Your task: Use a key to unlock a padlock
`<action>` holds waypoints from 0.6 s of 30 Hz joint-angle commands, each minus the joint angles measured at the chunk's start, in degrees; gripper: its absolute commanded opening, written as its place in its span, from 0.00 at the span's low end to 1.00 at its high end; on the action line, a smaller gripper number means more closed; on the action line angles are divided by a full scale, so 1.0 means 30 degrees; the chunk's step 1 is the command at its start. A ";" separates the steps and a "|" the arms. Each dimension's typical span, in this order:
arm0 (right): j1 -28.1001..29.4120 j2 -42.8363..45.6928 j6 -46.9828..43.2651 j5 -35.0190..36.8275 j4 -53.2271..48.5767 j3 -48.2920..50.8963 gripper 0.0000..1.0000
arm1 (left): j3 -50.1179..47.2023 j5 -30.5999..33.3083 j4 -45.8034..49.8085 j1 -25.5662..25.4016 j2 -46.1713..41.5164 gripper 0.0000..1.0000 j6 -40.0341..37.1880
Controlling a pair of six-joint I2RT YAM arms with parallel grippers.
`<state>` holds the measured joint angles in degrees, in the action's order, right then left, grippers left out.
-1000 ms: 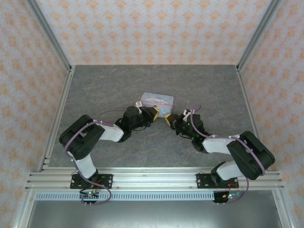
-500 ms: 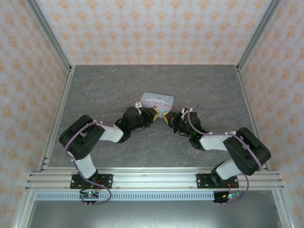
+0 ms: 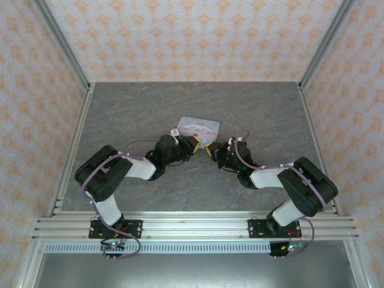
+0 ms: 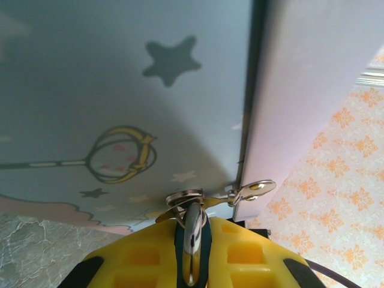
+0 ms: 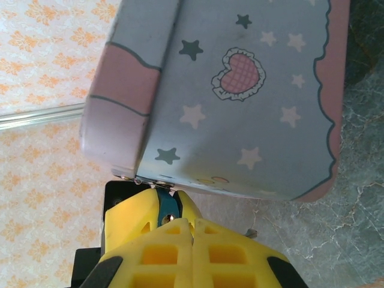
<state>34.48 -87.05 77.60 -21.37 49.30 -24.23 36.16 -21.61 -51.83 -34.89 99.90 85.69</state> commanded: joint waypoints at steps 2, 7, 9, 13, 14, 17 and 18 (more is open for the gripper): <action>0.0167 -0.0251 0.0261 0.0298 0.0995 -0.0631 0.00 | -0.0013 0.0439 -0.1076 -0.0206 -0.0300 0.00 0.0060; 0.0196 -0.0267 0.0250 0.0258 0.0984 -0.0684 0.00 | -0.0017 0.0412 -0.1013 -0.0234 -0.0336 0.00 0.0001; 0.0226 -0.0283 0.0263 0.0224 0.0997 -0.0747 0.00 | 0.0016 0.0420 -0.0999 -0.0234 -0.0340 0.00 -0.0030; 0.0365 -0.0317 0.0236 0.0236 0.0999 -0.0874 0.00 | 0.0062 0.0434 -0.0921 -0.0292 -0.0334 0.00 -0.0086; 0.0416 -0.0318 0.0236 0.0279 0.0956 -0.0925 0.00 | 0.0075 0.0412 -0.0895 -0.0292 -0.0347 0.00 -0.0101; 0.0431 -0.0376 0.0219 0.0239 0.0933 -0.1026 0.00 | 0.0100 0.0431 -0.0802 -0.0322 -0.0381 0.00 -0.0167; 0.0432 -0.0400 0.0236 0.0241 0.0940 -0.1057 0.00 | 0.0104 0.0431 -0.0751 -0.0321 -0.0413 0.00 -0.0193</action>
<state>35.22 -87.72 77.65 -20.99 49.63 -25.32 36.16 -21.41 -51.83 -35.27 99.90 85.65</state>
